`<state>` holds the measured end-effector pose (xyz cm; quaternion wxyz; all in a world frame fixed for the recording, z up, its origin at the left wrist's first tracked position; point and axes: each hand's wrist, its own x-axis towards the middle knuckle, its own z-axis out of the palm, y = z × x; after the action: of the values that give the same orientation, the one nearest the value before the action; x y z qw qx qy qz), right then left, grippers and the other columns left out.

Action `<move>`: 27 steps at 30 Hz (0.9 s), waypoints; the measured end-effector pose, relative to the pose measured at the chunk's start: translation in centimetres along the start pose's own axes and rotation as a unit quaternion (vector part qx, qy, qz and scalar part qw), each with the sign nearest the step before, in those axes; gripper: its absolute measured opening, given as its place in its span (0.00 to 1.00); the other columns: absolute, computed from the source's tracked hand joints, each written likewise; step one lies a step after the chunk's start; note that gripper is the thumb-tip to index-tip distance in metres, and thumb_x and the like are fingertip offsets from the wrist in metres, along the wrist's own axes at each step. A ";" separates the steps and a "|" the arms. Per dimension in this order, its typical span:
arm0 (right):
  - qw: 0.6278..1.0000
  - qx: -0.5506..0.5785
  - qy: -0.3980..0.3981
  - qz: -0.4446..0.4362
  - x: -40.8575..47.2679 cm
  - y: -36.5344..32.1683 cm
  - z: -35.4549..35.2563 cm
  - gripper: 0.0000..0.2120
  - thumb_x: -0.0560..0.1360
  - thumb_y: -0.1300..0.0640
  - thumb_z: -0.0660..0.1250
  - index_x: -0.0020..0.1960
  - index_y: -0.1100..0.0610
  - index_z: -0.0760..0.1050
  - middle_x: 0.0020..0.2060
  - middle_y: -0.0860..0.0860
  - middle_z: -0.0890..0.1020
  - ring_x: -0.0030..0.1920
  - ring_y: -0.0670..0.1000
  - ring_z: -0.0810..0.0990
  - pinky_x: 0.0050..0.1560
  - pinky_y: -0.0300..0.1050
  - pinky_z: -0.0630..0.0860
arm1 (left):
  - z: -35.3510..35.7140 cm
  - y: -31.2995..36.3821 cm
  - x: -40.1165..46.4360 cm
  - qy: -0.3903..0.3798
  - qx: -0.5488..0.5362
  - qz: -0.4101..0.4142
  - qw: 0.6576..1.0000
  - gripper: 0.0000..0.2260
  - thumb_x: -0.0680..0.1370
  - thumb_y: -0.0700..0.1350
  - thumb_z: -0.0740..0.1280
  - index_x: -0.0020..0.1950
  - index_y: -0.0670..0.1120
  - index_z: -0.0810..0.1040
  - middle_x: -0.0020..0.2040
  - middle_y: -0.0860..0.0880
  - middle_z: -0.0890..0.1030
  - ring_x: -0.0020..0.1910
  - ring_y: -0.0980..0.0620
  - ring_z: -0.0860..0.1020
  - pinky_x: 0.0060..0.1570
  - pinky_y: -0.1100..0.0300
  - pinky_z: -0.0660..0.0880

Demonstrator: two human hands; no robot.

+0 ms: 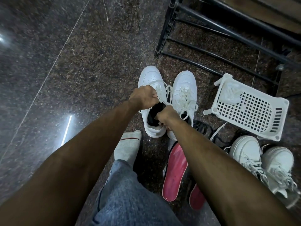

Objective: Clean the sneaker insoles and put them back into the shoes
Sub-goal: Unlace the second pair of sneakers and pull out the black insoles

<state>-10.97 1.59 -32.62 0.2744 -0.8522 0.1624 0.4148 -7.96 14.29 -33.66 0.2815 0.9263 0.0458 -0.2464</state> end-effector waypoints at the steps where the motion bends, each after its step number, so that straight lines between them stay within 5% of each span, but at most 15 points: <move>1: 0.997 -0.069 0.016 -0.018 -0.2 -0.1 0.2 0.08 0.72 0.60 0.65 0.51 0.60 0.77 0.42 0.56 0.83 0.41 0.57 0.81 0.37 0.45 0.74 | -0.1 0.1 -0.1 0.003 -0.007 0.000 1.000 0.06 0.70 0.46 0.66 0.37 0.44 0.78 0.41 0.48 0.83 0.43 0.47 0.80 0.44 0.54 0.77; 4: 0.961 -0.245 0.104 -0.074 -0.9 -0.3 1.2 0.12 0.78 0.58 0.62 0.61 0.57 0.75 0.57 0.54 0.81 0.58 0.57 0.79 0.52 0.48 0.74 | -0.2 0.0 -0.5 0.008 -0.025 0.004 1.000 0.07 0.71 0.44 0.66 0.34 0.44 0.77 0.39 0.45 0.82 0.40 0.47 0.79 0.42 0.54 0.76; 10: 0.965 -0.206 0.150 -0.067 -1.2 0.2 1.2 0.09 0.77 0.57 0.63 0.54 0.57 0.78 0.52 0.55 0.83 0.53 0.58 0.81 0.44 0.46 0.71 | 0.1 -0.2 -0.7 0.017 -0.027 0.020 0.999 0.06 0.72 0.46 0.67 0.36 0.45 0.78 0.42 0.48 0.83 0.45 0.47 0.80 0.46 0.54 0.77; 16: 0.989 -0.082 0.098 -0.069 -2.0 1.4 0.0 0.09 0.70 0.59 0.63 0.45 0.53 0.81 0.42 0.51 0.82 0.46 0.57 0.81 0.39 0.43 0.74 | 0.2 -0.2 -0.7 0.018 -0.039 0.020 0.999 0.05 0.72 0.46 0.69 0.40 0.45 0.81 0.46 0.50 0.84 0.47 0.49 0.80 0.48 0.55 0.78; 22: 0.966 -0.203 0.115 -0.108 -3.1 0.8 1.2 0.14 0.77 0.56 0.61 0.61 0.58 0.74 0.60 0.56 0.78 0.60 0.61 0.76 0.54 0.51 0.72 | 0.2 0.2 -0.6 0.009 -0.030 0.014 0.999 0.05 0.71 0.45 0.69 0.39 0.43 0.82 0.43 0.48 0.84 0.45 0.48 0.81 0.45 0.55 0.78; 24: 0.977 -0.187 0.069 -0.077 -2.8 0.4 0.6 0.11 0.77 0.56 0.61 0.56 0.58 0.75 0.56 0.56 0.79 0.59 0.60 0.77 0.51 0.49 0.72 | 0.1 0.2 -0.7 0.008 -0.032 0.013 0.999 0.05 0.71 0.45 0.69 0.39 0.43 0.82 0.42 0.48 0.84 0.44 0.48 0.81 0.45 0.55 0.78; 27: 0.991 -0.129 0.008 -0.030 -2.4 0.3 0.2 0.06 0.73 0.57 0.64 0.39 0.58 0.74 0.38 0.53 0.80 0.46 0.57 0.82 0.42 0.45 0.75 | 0.2 0.4 -0.7 -0.002 -0.028 0.021 0.999 0.05 0.71 0.44 0.70 0.39 0.43 0.82 0.43 0.47 0.84 0.45 0.48 0.81 0.46 0.54 0.78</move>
<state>-12.66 1.63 -30.93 0.1734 -0.8880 0.0844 0.4175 -8.61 13.92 -33.27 0.3128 0.9182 0.0329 -0.2406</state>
